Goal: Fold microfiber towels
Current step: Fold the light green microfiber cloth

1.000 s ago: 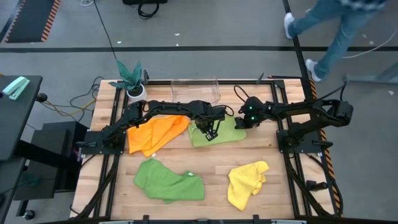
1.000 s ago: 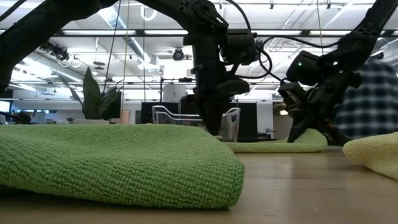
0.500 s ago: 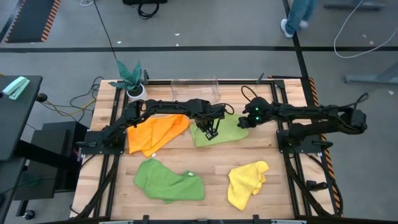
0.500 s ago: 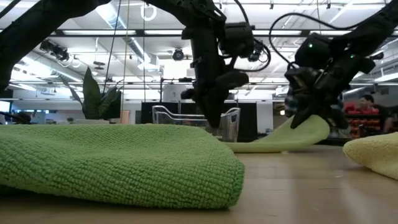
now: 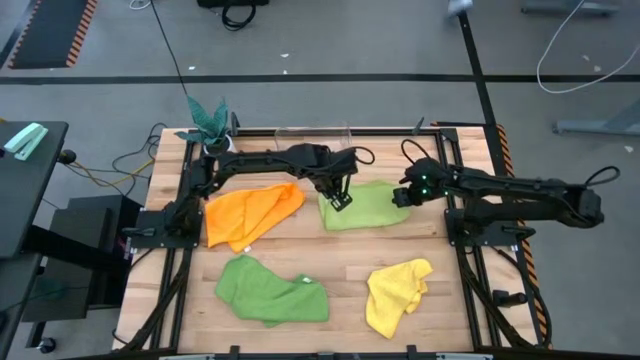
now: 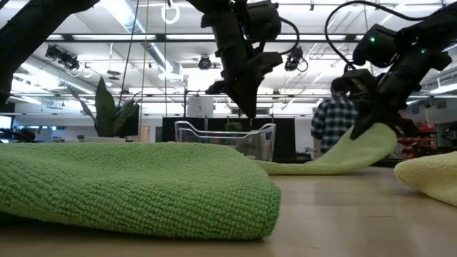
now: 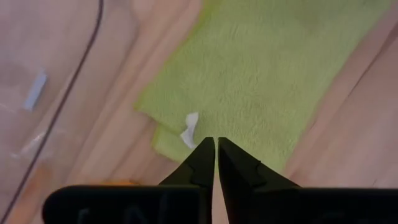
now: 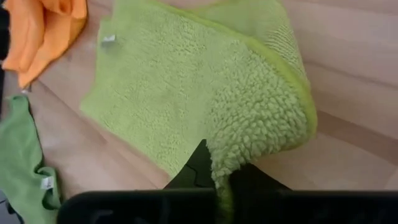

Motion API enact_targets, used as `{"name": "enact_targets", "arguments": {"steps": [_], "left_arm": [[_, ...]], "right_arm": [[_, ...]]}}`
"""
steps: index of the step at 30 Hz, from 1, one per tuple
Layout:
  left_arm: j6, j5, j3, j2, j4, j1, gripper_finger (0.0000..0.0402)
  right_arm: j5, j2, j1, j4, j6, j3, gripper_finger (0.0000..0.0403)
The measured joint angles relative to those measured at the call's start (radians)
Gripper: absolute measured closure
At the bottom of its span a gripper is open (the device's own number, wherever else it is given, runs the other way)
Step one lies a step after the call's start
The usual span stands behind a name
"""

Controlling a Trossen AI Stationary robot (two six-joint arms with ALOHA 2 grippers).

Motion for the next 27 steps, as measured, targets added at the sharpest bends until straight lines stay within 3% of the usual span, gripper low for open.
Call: {"name": "enact_targets", "arguments": {"steps": [8, 19, 27], "left_arm": [[0.016, 0.000, 0.000, -0.004, 0.005, 0.025, 0.0385], [0.040, -0.008, -0.002, -0.083, 0.014, 0.071, 0.0375], [0.042, -0.041, -0.002, -0.160, 0.002, 0.123, 0.0387]], "right_arm": [[0.065, 0.063, 0.048, -0.079, -0.048, 0.154, 0.0402], [0.032, 0.382, 0.113, -0.040, -0.172, 0.303, 0.0402], [0.031, 0.546, 0.201, 0.012, -0.223, 0.425, 0.0403]]}}
